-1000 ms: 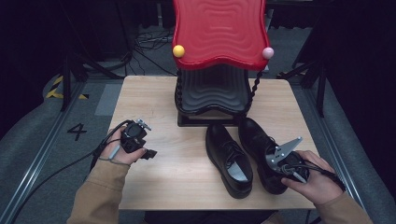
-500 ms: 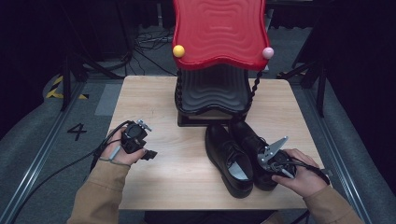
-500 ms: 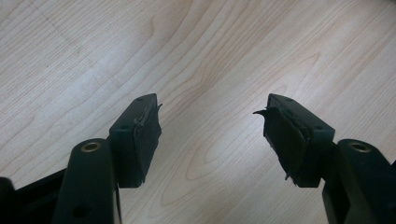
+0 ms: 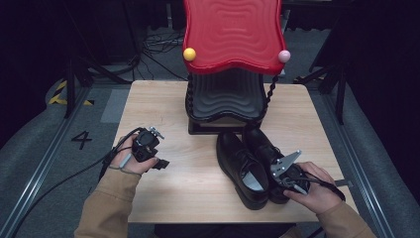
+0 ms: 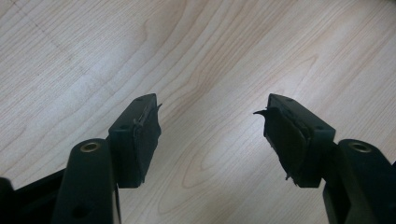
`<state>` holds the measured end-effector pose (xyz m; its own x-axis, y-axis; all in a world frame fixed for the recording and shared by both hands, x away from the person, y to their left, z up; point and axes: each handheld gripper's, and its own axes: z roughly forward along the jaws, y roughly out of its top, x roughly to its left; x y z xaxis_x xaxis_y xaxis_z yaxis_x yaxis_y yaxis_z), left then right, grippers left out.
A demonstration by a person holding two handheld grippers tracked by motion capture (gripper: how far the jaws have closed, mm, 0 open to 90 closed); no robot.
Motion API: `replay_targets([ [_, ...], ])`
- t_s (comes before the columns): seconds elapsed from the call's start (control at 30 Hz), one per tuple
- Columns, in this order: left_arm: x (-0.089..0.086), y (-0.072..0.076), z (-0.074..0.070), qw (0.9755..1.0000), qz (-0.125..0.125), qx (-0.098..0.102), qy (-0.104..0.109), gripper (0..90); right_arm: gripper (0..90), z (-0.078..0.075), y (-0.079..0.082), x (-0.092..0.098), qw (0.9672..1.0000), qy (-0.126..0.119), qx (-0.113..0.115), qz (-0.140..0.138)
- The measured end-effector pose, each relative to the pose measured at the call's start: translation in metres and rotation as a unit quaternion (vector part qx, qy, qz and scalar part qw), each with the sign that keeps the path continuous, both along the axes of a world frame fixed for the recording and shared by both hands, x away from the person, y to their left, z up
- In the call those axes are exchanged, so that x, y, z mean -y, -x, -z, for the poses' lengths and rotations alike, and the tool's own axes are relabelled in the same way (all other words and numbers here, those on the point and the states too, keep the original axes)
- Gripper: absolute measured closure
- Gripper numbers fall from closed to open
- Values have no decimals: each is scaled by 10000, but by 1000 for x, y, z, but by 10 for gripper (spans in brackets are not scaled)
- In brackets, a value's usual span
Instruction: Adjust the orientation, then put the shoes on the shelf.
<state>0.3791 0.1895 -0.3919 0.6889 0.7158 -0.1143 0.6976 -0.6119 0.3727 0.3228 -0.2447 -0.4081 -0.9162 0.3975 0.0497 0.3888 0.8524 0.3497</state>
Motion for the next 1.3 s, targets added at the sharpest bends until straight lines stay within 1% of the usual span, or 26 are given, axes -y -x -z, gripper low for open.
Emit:
replay_targets([
  [0.03,0,0,0,10000,-52,-17,30,365,788,1,1,-1,10000,-3,-15,23],
  [0.1,0,0,0,10000,-10,-11,22,364,785,3,-2,-1,9999,56,-141,58],
  [0.13,0,1,0,10000,-17,-11,45,363,785,4,-3,-1,9998,40,-183,74],
  [0.27,-2,1,-2,10000,-7,11,42,363,776,3,-2,-1,9998,55,-162,122],
  [0.3,-2,1,-2,10000,-59,11,68,363,759,3,-2,0,9998,26,-161,140],
  [0.37,-3,0,-3,9999,-70,27,78,363,715,3,-2,3,9995,-152,-153,209],
  [0.4,-3,0,-3,10000,-48,34,69,363,706,1,-3,5,9993,-201,-193,240],
  [0.43,-3,0,-3,10000,-38,34,61,363,697,0,-3,6,9992,-190,-196,283],
  [0.5,-2,-1,-3,10000,-32,40,58,363,675,-5,-2,10,9986,-285,-201,388],
  [0.53,-2,-1,-3,10000,-32,40,58,362,675,-5,-2,10,9986,-285,-201,388],
  [0.57,-2,-1,-3,10000,-53,19,57,362,675,-8,-1,13,9979,-373,-243,477],
  [0.6,-2,-1,-3,10000,6,29,55,362,670,-11,-1,14,9977,-388,-227,503],
  [0.7,0,-2,-2,10000,-17,-6,62,362,659,-19,1,20,9970,-442,-171,615],
  [0.8,0,-2,-2,10000,15,18,39,362,634,-26,2,23,9964,-484,-129,678],
  [0.87,0,-2,-2,10000,-19,11,59,362,624,-32,3,24,9956,-564,-105,744],
  [0.93,0,-2,-2,10000,15,24,35,362,616,-35,2,24,9949,-572,-76,828],
  [0.97,0,-2,-2,10000,5,16,45,362,613,-36,2,24,9942,-614,-78,880],
  [1.0,0,-2,-2,10000,5,16,45,361,613,-36,2,24,9942,-614,-78,880],
  [1.03,0,-1,-2,10000,-13,10,45,361,613,-37,2,25,9933,-678,-96,927],
  [1.07,-1,-2,-2,10000,29,51,6,361,612,-39,1,25,9926,-726,-100,965],
  [1.1,-1,-1,-2,10000,-9,-6,11,361,607,-41,0,25,9925,-699,-96,994],
  [1.17,-1,-1,-3,10000,-6,31,26,361,593,-43,-3,23,9913,-710,-117,1100],
  [1.27,-1,0,-2,10000,5,22,-7,361,576,-44,-9,19,9889,-809,-255,1218],
  [1.3,0,0,-2,10000,-15,21,6,361,568,-44,-11,18,9881,-816,-234,1285],
])
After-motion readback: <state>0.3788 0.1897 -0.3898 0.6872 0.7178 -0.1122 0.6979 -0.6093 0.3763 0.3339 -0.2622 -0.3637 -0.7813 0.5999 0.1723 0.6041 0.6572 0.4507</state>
